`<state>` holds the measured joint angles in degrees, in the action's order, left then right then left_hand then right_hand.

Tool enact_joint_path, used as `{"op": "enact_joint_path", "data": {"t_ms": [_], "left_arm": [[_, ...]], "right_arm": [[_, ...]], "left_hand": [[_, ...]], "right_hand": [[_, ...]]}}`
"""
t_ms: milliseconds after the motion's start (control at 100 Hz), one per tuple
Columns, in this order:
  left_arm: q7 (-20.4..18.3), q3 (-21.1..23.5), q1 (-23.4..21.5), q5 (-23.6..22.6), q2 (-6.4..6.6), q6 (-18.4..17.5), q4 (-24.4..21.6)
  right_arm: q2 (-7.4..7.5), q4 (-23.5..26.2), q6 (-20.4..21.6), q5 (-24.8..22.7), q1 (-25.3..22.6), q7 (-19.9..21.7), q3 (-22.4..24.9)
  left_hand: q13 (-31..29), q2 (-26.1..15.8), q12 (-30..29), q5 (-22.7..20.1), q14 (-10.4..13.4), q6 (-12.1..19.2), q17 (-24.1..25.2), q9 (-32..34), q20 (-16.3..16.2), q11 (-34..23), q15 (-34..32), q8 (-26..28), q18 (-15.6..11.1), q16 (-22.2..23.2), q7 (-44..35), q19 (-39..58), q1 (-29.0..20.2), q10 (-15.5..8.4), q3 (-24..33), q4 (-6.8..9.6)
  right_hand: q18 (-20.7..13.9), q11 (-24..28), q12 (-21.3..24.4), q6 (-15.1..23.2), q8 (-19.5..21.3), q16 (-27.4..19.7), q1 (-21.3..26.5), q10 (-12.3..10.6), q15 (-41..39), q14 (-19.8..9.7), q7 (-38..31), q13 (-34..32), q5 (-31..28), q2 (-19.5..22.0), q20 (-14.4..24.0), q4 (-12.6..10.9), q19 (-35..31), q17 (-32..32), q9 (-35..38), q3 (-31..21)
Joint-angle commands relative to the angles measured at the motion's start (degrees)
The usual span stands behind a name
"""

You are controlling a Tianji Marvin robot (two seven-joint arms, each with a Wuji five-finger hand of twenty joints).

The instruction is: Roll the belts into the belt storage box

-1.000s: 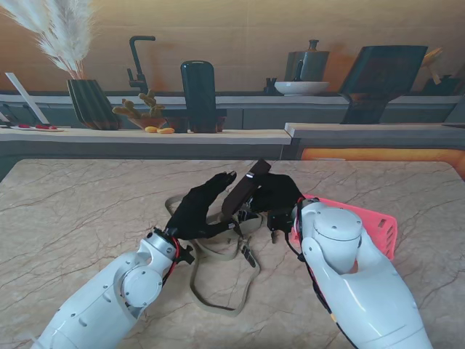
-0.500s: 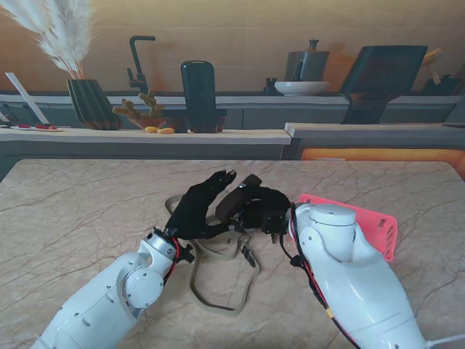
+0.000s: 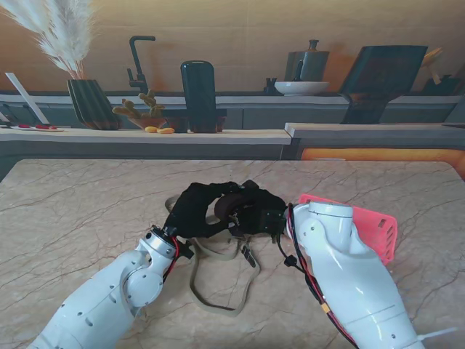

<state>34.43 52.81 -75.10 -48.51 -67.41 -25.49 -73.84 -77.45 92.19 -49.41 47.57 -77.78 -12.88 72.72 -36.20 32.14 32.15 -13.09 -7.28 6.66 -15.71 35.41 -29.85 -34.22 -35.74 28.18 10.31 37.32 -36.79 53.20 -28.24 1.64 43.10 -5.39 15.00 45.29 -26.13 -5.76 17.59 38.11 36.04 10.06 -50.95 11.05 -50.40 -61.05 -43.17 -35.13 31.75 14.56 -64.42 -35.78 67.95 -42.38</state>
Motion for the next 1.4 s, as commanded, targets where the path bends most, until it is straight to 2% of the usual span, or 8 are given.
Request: {"op": "enact_joint_path", "data": {"t_ms": [0, 90, 200, 350, 490, 680, 1090, 1390], "left_arm": [[0.76, 0.09, 0.41, -0.45, 0.01, -0.50, -0.71], [1.06, 0.00, 0.49, -0.69, 0.01, -1.08, -0.75], [1.41, -0.28, 0.71, -0.59, -0.15, -1.73, -0.59], [1.29, -0.64, 1.00, 0.62, -0.60, -2.42, -0.31], [1.40, -0.73, 0.94, 2.03, -1.15, -2.75, -0.48], [0.93, -0.35, 0.51, 3.23, -1.41, -2.21, -1.33], [1.02, -0.16, 0.53, 4.09, -1.68, -0.13, -1.72], [-0.46, 1.01, -0.30, 6.62, -2.02, 1.32, -3.32]], "right_arm": [[-0.65, 0.01, -0.54, -0.27, -0.20, 0.21, -0.24], [-0.85, -0.57, -1.13, 0.53, 0.12, -0.01, -0.08], [-1.12, -1.06, -1.83, 0.88, 0.41, -0.26, -0.06], [-1.49, -2.01, -2.86, 1.78, 0.82, -0.61, 0.14], [-1.80, -2.95, -4.14, 1.83, 1.21, -0.27, 0.33], [-2.17, -3.48, -5.11, 1.93, 1.42, -0.55, 0.58], [-1.78, -3.49, -7.32, -6.40, 1.55, 3.71, 0.44], [0.05, -4.29, -6.19, -14.13, 2.01, 8.16, -1.10]], "left_hand": [[-2.81, -2.84, 1.86, -2.10, 1.77, 1.58, -1.46, 3.05, -1.52, -2.60, -2.71, 0.93, 0.25, 1.95, -4.16, 2.98, -3.69, -2.18, 1.45, -0.55], [-7.90, -3.76, 3.84, -7.22, 2.37, 1.59, -4.44, 8.86, -2.03, -6.52, -7.37, 1.65, -0.21, 3.92, -8.21, 6.49, -5.21, -3.85, 1.32, -0.60], [-11.18, -3.36, 10.34, -10.75, 2.90, 3.30, -6.61, 14.25, -1.87, -6.83, -11.21, 1.59, -0.72, 5.26, -10.79, 9.43, -10.76, -4.97, -3.04, -4.29], [-14.62, -3.53, 12.62, -15.94, 2.85, 6.28, -8.74, 20.23, -1.32, -3.76, -13.44, -3.55, -0.71, 5.18, -18.79, 11.69, -18.26, -4.93, -9.34, -3.77], [-19.12, -6.15, 8.26, -24.00, 1.90, 4.64, -11.71, 24.90, -1.05, -2.57, -13.76, -4.84, -0.07, 4.11, -22.86, 13.41, -21.39, -2.29, -10.68, -3.75], [-22.40, -2.20, 5.01, -26.96, 2.37, 2.44, -14.77, 27.42, 0.62, -4.59, -13.90, -6.00, 0.51, 2.68, -24.55, 14.17, -19.20, -0.45, -5.38, -3.07], [-25.40, 5.61, 8.14, -25.40, 4.08, 0.70, -17.70, 28.60, 1.79, -12.98, -20.06, 1.66, 1.04, 3.89, -30.95, 15.70, -8.21, 1.72, 14.61, 6.97], [-25.04, 6.01, 10.55, -24.88, 4.02, 1.34, -17.30, 28.53, 2.16, -12.88, -20.40, 6.46, 1.49, 4.60, -30.26, 14.60, -8.59, 1.98, 15.70, 9.05]], "right_hand": [[0.95, 1.94, -0.67, 6.58, 1.44, 0.60, 9.43, 3.77, -1.32, -0.30, -7.85, -3.58, -5.41, 6.59, -0.72, -2.82, -2.78, -1.43, -0.58, -6.50], [0.98, 2.05, -0.69, 6.46, 1.48, 0.56, 9.47, 3.83, -1.33, -0.34, -7.81, -3.58, -5.34, 6.71, -0.81, -2.88, -2.83, -1.42, -0.60, -6.44], [1.07, 2.12, -0.68, 6.41, 1.59, 0.51, 9.44, 3.84, -1.35, -0.28, -7.79, -3.67, -5.27, 6.88, -0.92, -2.93, -2.94, -1.50, -0.64, -6.30], [1.30, 2.16, -0.61, 6.05, 1.62, 0.41, 9.46, 3.98, -1.31, -0.20, -7.64, -3.68, -5.21, 7.27, -1.14, -3.14, -2.99, -1.45, -0.61, -6.07], [1.55, 2.08, -0.47, 5.85, 1.63, 0.26, 9.46, 4.14, -1.17, 0.03, -7.45, -3.55, -5.00, 7.88, -1.36, -3.44, -3.03, -1.27, -0.70, -5.61], [1.68, 1.88, -0.24, 5.73, 1.62, 0.09, 9.45, 4.20, -1.04, 0.17, -7.13, -3.43, -4.59, 8.48, -1.62, -3.87, -3.20, -1.12, -0.96, -4.88], [3.84, 0.15, 1.99, 2.39, 3.03, -1.53, -0.79, 6.31, 1.06, 2.73, 0.02, -0.88, -5.47, 8.61, -3.60, -6.06, -2.81, 1.73, -3.86, -0.89], [5.23, -0.32, 2.55, -0.02, 14.29, -2.28, -8.95, 7.63, 1.91, 4.22, 12.77, 0.48, -9.07, 10.15, -4.69, -10.12, -2.91, 2.97, -5.71, -1.60]]}}
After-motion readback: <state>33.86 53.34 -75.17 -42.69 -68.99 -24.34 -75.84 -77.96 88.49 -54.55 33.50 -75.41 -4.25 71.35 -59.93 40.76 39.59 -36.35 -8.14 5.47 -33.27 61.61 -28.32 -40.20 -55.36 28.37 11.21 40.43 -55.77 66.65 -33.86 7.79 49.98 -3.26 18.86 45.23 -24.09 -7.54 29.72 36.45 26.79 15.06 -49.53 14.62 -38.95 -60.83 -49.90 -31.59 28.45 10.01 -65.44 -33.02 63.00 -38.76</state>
